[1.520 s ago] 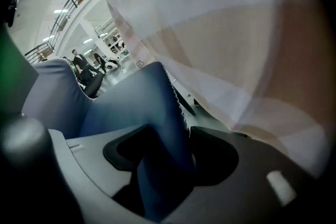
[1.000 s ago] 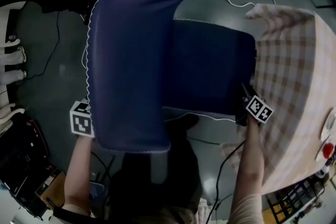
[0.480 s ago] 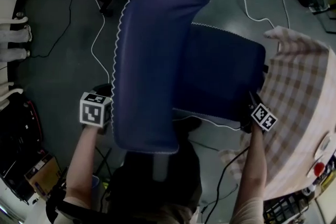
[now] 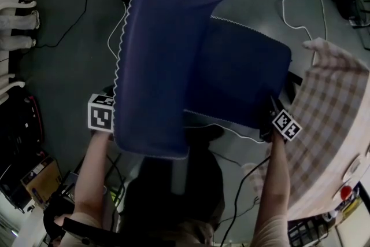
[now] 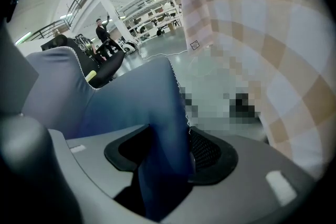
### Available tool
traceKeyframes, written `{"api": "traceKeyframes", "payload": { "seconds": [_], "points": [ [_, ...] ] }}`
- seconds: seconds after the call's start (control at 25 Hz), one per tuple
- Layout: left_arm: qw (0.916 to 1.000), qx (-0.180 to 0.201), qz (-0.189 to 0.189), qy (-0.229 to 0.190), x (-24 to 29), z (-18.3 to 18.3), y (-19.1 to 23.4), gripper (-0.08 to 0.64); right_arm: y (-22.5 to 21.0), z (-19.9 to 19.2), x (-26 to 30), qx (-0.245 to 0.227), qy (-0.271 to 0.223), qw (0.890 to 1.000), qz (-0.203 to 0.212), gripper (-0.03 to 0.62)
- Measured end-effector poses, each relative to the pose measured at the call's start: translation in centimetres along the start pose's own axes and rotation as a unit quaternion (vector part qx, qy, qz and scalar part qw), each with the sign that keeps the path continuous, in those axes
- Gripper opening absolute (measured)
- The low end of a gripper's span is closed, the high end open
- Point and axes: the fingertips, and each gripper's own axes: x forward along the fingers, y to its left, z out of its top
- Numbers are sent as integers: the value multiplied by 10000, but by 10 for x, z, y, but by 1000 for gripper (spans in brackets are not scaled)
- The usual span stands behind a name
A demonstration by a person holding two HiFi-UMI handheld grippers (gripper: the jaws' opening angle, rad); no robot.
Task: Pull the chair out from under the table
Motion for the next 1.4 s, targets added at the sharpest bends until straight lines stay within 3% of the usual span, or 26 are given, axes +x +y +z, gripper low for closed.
{"api": "traceKeyframes", "payload": {
  "seconds": [0.28,0.44,0.64,0.88,1.4],
  "points": [
    [9989,-457,-124,-61,-2,-10,23,0,30,-14,5,93,129,9999,-50,249],
    [9991,-308,197,-202,-11,6,50,0,48,-21,7,125,226,9996,-94,249],
    [9984,-385,399,-106,-21,2,75,0,68,-22,12,62,238,9996,-101,249],
    [9980,-499,329,207,-12,-19,76,0,72,-24,16,37,161,9998,-69,249],
    [9962,-661,569,73,-18,-17,97,0,71,-38,14,157,315,9993,-154,249]
  ]
}}
